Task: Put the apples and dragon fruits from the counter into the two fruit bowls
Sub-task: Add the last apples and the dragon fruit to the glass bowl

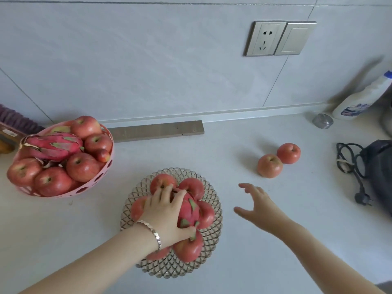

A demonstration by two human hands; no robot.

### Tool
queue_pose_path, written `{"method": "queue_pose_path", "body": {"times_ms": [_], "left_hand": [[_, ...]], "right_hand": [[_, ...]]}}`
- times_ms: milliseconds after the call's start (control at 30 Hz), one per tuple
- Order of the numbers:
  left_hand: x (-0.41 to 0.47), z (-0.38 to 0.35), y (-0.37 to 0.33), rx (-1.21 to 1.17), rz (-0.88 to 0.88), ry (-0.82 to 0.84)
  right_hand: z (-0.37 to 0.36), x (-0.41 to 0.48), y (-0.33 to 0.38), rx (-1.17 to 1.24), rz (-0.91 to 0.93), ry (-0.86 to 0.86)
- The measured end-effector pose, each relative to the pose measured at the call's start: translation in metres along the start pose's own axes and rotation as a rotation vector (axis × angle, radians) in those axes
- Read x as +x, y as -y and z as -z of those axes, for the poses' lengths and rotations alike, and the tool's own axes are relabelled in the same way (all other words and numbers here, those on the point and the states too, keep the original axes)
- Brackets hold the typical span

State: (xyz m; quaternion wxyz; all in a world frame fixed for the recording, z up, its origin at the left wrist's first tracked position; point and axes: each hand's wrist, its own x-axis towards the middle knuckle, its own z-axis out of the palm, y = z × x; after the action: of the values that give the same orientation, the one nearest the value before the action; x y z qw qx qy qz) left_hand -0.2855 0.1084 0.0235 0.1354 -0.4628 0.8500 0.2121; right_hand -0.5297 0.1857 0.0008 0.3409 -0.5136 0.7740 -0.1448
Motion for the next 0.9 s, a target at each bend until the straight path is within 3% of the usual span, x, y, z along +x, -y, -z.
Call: {"method": "queue_pose_path", "body": {"times_ms": [100,200,367,533,700,900], "left_hand": [[0.011,0.024,-0.031,-0.040,0.085,-0.128],[0.042,0.046,-0.074,-0.132,0.012,-0.232],[0.103,0.045,-0.153,-0.128,-0.048,-0.139],[0.164,0.018,-0.211,-0.072,-0.052,-0.013],[0.212,-0.001,-0.235,-0.200,0.066,0.037],[0.248,-0.025,-0.247,-0.186,0.134,0.138]], "right_hand": [[0.032,0.023,-0.034,-0.060,0.020,0.037],[0.073,0.048,-0.068,-0.108,0.044,0.007],[0.136,0.088,-0.116,-0.182,0.023,-0.142],[0.170,0.126,-0.157,-0.373,-0.005,-0.063],[0.164,0.154,-0.167,-0.368,0.051,0.092],[0.143,0.170,-0.163,-0.369,-0.011,-0.020]]}}
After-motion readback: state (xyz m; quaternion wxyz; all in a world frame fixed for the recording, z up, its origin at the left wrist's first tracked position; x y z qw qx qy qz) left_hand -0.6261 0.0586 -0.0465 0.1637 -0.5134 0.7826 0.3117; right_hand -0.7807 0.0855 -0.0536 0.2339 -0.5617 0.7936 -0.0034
